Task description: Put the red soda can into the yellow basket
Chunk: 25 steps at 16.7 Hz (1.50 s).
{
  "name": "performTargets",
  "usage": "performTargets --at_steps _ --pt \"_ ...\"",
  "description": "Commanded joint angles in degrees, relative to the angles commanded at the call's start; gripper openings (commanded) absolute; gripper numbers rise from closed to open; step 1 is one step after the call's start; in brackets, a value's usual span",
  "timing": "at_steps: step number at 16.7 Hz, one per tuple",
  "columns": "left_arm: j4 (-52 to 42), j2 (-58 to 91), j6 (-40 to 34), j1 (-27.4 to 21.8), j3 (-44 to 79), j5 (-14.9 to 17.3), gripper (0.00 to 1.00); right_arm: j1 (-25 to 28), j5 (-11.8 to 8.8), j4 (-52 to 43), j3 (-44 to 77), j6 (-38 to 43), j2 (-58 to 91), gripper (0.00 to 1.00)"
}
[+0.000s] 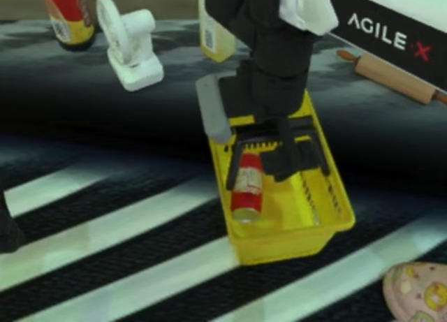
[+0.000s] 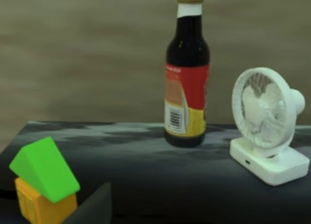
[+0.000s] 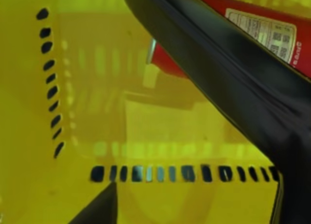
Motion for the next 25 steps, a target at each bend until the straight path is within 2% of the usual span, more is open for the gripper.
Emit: performTargets --at_steps 11,25 --pt "0.00 0.00 0.00 0.00 0.00 0.00 1.00 0.00 0.00 0.00 0.00 0.00 0.00 0.02" --pt "0.00 0.00 0.00 0.00 0.00 0.00 1.00 0.00 0.00 0.00 0.00 0.00 0.00 0.00"
